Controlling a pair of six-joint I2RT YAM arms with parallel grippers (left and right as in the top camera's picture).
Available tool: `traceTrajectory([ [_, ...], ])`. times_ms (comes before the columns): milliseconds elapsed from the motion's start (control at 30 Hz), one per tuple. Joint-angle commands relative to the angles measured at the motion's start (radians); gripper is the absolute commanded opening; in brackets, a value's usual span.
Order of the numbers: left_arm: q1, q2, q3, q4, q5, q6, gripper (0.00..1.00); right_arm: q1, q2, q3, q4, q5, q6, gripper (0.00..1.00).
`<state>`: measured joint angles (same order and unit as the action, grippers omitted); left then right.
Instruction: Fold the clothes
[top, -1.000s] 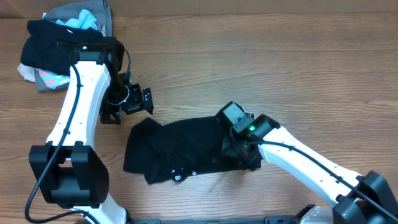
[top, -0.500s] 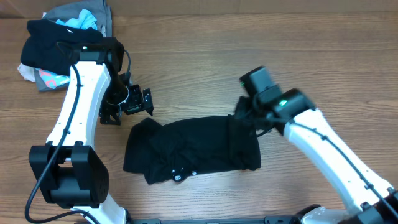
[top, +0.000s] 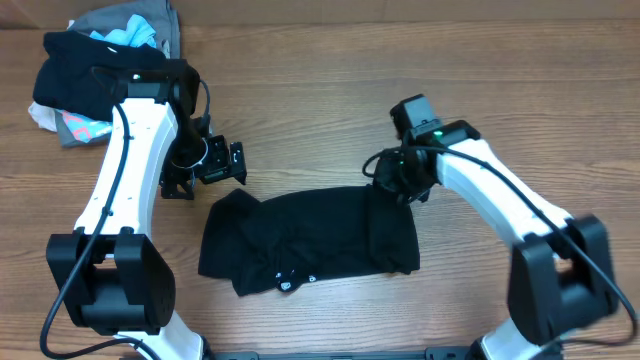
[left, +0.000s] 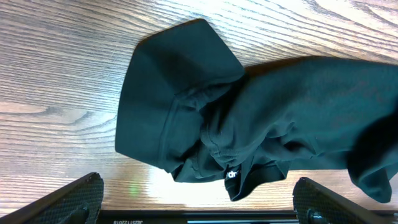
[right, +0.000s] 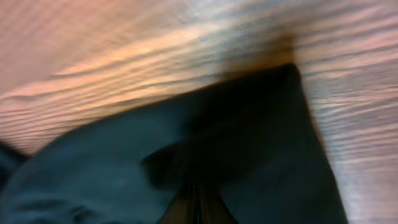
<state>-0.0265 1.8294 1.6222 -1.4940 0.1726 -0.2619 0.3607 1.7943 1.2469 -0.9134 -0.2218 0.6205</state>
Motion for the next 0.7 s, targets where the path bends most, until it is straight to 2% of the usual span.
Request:
traceTrajectory([
  [0,-0.008,0.001,-0.006,0.000,0.012,0.015,1.00,-0.001,0.062,-0.017,0.010,-0.073,-0.016,0.04],
  [433,-0.008,0.001,-0.006,0.002,0.012,0.012,1.00,0.000,0.066,-0.002,0.014,-0.196,-0.019,0.04],
  [667,-0.008,0.001,-0.006,0.003,0.011,0.016,1.00,-0.017,-0.105,0.067,-0.089,-0.159,-0.020,0.04],
])
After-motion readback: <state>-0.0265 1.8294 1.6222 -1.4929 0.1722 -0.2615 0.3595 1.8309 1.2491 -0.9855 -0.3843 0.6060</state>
